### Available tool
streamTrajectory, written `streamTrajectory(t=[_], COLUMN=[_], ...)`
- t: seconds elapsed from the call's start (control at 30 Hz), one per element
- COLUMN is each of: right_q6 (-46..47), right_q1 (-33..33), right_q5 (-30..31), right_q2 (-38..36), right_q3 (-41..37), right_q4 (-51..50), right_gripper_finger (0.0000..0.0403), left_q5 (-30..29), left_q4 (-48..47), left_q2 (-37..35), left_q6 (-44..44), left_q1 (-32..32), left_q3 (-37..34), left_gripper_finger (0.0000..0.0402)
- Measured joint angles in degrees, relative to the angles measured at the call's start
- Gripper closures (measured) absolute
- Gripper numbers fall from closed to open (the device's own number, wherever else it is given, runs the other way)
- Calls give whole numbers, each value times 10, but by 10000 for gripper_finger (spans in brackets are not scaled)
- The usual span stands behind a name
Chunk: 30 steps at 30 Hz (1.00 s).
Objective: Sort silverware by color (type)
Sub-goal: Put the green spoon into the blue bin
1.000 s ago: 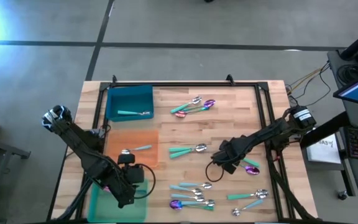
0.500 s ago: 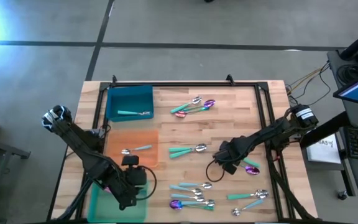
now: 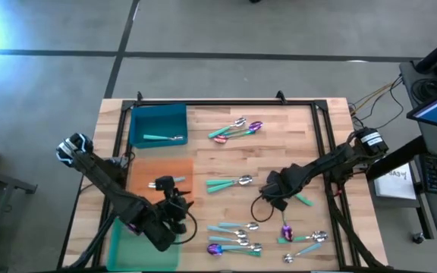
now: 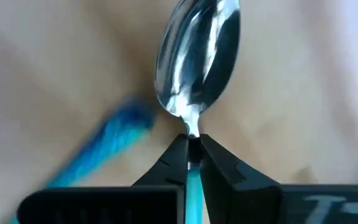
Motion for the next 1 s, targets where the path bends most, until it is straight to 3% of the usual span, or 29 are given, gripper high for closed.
streamTrajectory(t=[0.13, 0.37, 0.6, 0.77, 1.0], right_q6=[-17, -125, -318, -433, -515], right_q1=[-6, -21, -43, -49, -48], right_q5=[94, 188, 187, 169, 63], right_q2=[-16, -30, -30, -30, -18], right_q3=[38, 118, 170, 177, 176], right_q4=[9, 82, 296, 458, 591], right_gripper_finger=[394, 396, 396, 395, 395], left_q5=[-10, 31, 30, 45, 91], left_q4=[43, 284, 483, 761, 1090], left_q2=[23, 12, -38, -57, -41], left_q6=[8, 104, 201, 318, 409], left_q1=[25, 56, 77, 105, 135], left_q3=[-26, -121, -225, -327, -430], left_gripper_finger=[256, 256, 256, 256, 256])
